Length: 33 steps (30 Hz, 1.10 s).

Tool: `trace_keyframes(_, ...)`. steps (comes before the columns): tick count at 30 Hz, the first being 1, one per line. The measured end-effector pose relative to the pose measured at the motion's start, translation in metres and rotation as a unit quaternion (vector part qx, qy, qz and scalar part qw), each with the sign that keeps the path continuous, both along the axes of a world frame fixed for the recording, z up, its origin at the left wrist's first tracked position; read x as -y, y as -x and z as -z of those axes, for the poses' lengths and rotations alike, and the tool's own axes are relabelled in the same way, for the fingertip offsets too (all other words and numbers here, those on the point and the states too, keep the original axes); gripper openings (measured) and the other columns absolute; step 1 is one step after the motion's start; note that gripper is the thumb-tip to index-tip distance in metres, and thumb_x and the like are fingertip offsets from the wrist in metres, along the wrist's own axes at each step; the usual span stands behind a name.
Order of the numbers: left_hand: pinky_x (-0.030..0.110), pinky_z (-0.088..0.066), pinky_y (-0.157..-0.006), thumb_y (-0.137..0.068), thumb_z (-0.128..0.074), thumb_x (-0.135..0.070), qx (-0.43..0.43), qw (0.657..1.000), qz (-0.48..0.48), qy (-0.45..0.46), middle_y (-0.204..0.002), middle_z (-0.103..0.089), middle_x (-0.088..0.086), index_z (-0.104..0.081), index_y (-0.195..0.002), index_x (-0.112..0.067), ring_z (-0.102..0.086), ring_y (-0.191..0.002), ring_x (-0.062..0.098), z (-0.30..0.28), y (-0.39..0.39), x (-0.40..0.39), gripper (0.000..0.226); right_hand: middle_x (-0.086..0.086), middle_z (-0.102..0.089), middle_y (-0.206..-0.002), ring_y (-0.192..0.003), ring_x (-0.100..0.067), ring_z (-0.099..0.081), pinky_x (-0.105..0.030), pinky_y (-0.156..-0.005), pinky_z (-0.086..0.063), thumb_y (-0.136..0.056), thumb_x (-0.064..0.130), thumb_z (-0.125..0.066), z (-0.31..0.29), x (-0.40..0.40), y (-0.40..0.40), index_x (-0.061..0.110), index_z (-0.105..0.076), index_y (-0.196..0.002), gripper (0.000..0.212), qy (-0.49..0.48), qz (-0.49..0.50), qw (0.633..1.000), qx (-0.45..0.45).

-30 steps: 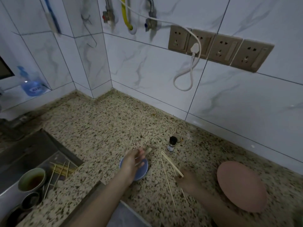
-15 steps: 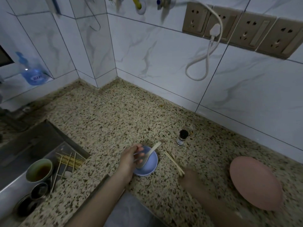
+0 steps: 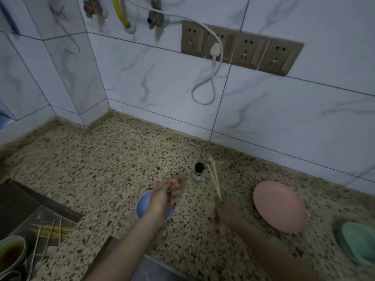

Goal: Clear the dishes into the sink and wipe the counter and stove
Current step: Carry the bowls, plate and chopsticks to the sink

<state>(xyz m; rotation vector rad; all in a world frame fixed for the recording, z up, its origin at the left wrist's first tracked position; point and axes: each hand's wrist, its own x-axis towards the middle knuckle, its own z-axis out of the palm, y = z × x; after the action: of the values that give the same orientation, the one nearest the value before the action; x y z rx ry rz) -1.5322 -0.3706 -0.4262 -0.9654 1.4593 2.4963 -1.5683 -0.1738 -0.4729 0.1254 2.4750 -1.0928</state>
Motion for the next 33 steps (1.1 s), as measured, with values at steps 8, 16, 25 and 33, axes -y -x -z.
trace_keyframes(8,0.024,-0.034,-0.047,-0.099,-0.039,-0.016,-0.048,0.992,0.113,0.017,-0.061,-0.059,-0.002,-0.06,-0.092,-0.007,-0.049,-0.052,0.014,-0.023,0.025,-0.11,0.024,0.003,-0.05,-0.062,-0.054,-0.011,-0.046,-0.021,-0.049,-0.036,-0.1,0.04,-0.03,-0.064,-0.098,-0.005,0.022,-0.052,-0.083,0.033,0.06,0.108,0.988,-0.089)
trace_keyframes(16,0.018,-0.041,-0.045,-0.097,-0.039,-0.014,-0.044,0.978,0.191,0.069,-0.069,-0.063,0.0,-0.063,-0.091,-0.009,-0.057,-0.052,0.009,-0.046,0.037,-0.232,0.025,0.0,-0.037,-0.042,-0.033,-0.013,-0.034,-0.018,-0.04,-0.026,-0.092,0.032,-0.055,-0.066,-0.227,-0.009,0.023,-0.04,-0.059,0.037,0.211,0.321,0.923,-0.019)
trace_keyframes(25,0.027,-0.039,-0.054,-0.096,-0.042,-0.012,0.034,0.961,0.244,0.127,-0.08,-0.059,0.006,-0.058,-0.095,-0.006,-0.054,-0.066,0.018,-0.022,0.054,-0.325,0.017,-0.005,-0.052,-0.08,-0.063,-0.015,-0.047,-0.021,-0.045,-0.034,-0.09,0.04,-0.054,-0.042,-0.325,-0.02,0.018,-0.048,-0.084,0.023,0.243,0.404,0.881,0.041)
trace_keyframes(33,0.024,-0.033,-0.052,-0.095,-0.05,-0.012,0.06,0.916,0.29,0.271,-0.077,-0.058,0.008,-0.056,-0.117,0.0,-0.052,-0.061,0.017,0.028,0.076,-0.344,0.026,-0.009,-0.051,-0.064,-0.054,-0.02,-0.044,-0.029,-0.05,-0.033,-0.096,0.022,-0.048,-0.011,-0.413,-0.014,0.006,-0.061,-0.089,0.022,0.127,0.438,0.889,0.038)
